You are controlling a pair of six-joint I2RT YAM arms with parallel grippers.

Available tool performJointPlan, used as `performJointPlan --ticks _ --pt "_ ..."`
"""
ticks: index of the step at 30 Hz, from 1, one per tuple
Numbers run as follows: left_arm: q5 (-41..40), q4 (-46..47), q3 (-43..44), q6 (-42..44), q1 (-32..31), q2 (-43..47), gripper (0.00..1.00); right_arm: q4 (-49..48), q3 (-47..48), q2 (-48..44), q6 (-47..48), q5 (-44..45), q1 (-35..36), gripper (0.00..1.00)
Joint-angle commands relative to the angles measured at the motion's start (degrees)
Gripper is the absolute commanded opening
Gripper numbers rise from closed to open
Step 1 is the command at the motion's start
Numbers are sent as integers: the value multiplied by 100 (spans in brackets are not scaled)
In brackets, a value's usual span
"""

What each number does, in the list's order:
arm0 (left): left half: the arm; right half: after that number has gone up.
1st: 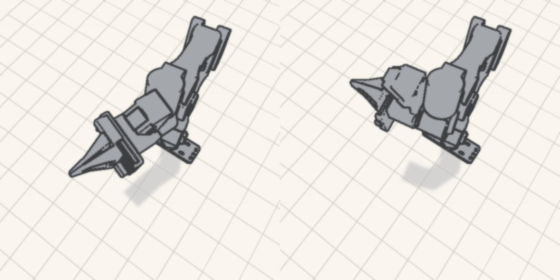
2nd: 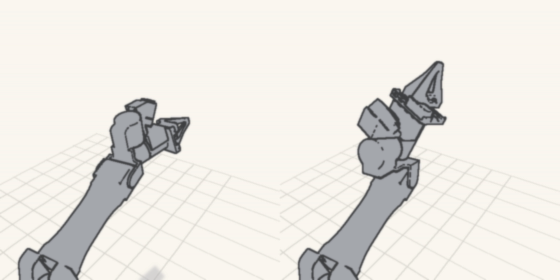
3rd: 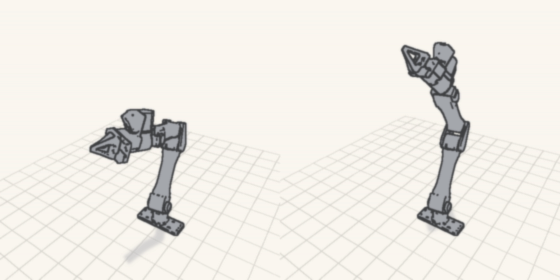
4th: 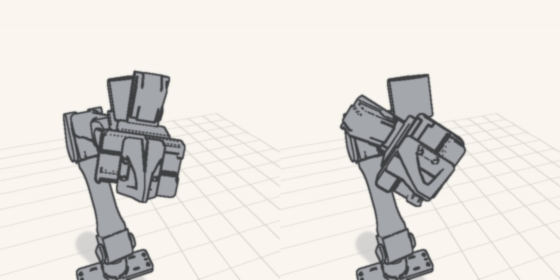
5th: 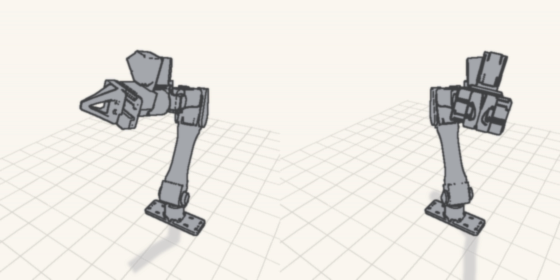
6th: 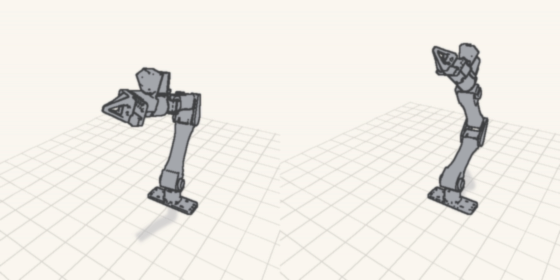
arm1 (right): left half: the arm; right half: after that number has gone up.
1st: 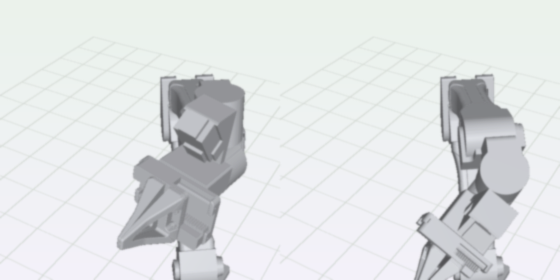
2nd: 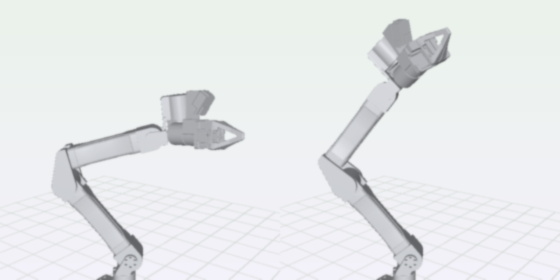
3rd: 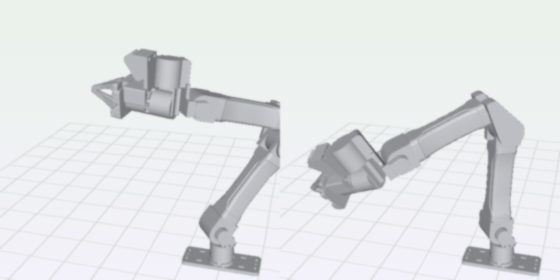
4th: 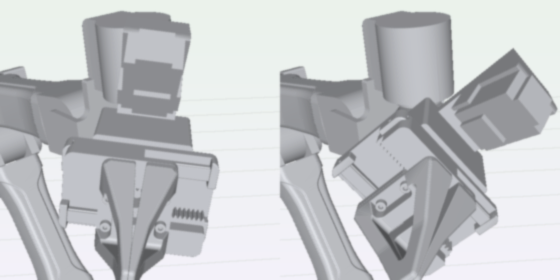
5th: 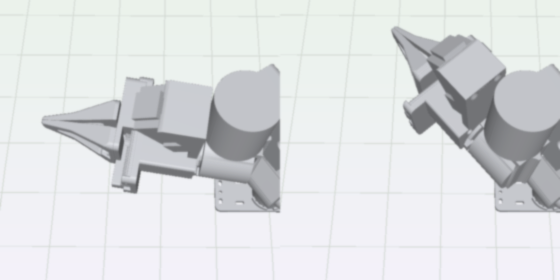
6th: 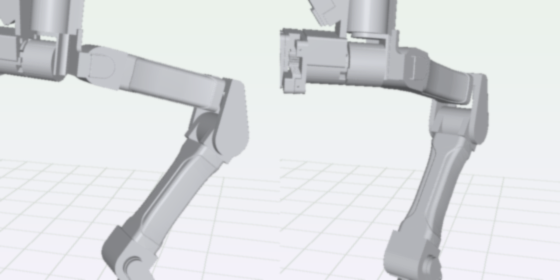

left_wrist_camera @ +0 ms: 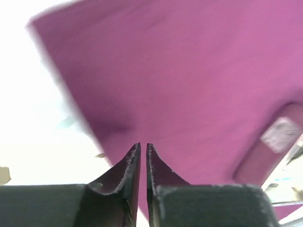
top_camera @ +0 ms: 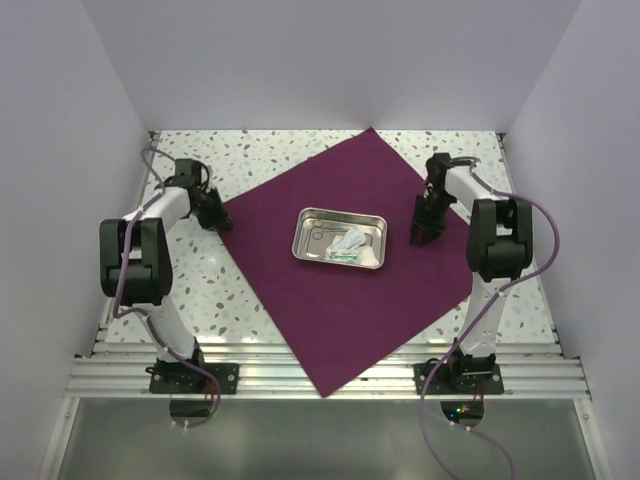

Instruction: Prepare the surgical pack

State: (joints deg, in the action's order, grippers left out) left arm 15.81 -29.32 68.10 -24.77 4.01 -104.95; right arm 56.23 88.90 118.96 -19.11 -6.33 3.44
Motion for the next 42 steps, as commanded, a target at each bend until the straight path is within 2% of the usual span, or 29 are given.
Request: performJointPlan --ticks 1,4,13,24,42 --pt "-254 -222 766 201 -705 195 15 20 250 -408 -110 -122 191 36" --pt "-175 -250 1039 105 -1120 -77 14 29 355 -391 -267 -254 402 36" --pt "-17 -495 1382 34 -1789 -799 2 -287 303 -294 -743 -615 701 33" --pt "405 -399 1680 -1 -2562 -1194 0 -455 -83 -470 -831 -677 781 31" --pt "598 -469 2226 17 -2792 -1538 0 -683 -795 -971 -927 -774 789 30"
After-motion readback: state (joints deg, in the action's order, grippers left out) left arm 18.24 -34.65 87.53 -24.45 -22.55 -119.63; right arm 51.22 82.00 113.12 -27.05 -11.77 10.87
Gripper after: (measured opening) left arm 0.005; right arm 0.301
